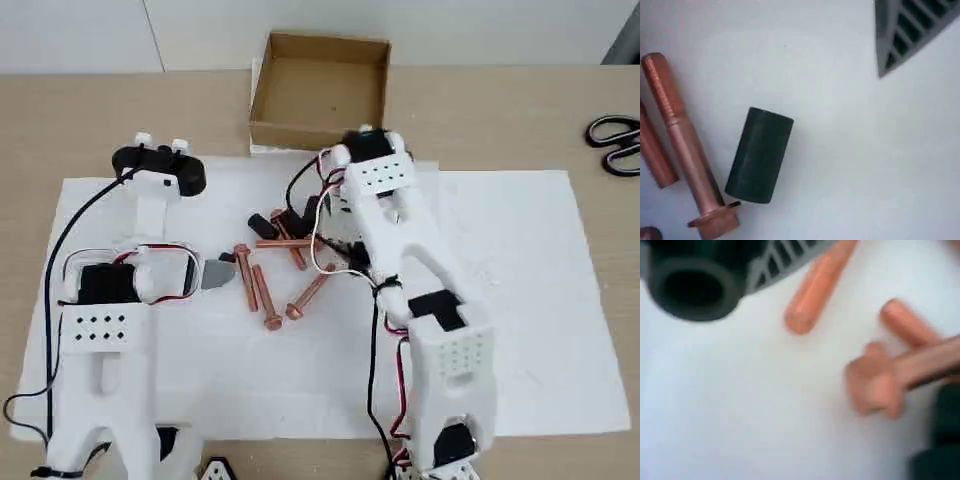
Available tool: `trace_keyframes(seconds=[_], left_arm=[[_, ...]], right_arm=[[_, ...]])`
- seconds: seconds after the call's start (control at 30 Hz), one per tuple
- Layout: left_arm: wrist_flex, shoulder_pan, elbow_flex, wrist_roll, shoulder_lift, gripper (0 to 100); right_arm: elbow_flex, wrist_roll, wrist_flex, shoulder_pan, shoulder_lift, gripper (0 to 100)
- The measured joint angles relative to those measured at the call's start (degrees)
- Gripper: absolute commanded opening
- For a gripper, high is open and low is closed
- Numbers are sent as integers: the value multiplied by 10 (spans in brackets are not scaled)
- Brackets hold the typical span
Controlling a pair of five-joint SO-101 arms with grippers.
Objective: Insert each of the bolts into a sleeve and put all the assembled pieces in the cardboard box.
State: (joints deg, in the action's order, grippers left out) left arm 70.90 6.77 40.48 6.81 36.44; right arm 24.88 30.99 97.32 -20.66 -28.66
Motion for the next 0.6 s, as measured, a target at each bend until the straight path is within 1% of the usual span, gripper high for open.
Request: trace_keyframes(seconds=[0.13, 0.2, 0.33, 0.4, 0.47, 0.6], left_arm=[[0, 0, 0, 0, 0, 336], [0, 0, 0, 0, 0, 336], [0, 0, 0, 0, 0, 336], [-14, 0, 0, -9, -2, 336], [-29, 0, 0, -38, -11, 336], [-42, 0, -18, -63, -70, 336]], right_arm=[[0, -2, 1, -1, 71, 2], [0, -7, 3, 11, 91, 2], [0, -12, 2, 41, 93, 3], [1, -15, -1, 61, 82, 3], [1, -47, -1, 82, 60, 3], [0, -168, -1, 84, 34, 3]])
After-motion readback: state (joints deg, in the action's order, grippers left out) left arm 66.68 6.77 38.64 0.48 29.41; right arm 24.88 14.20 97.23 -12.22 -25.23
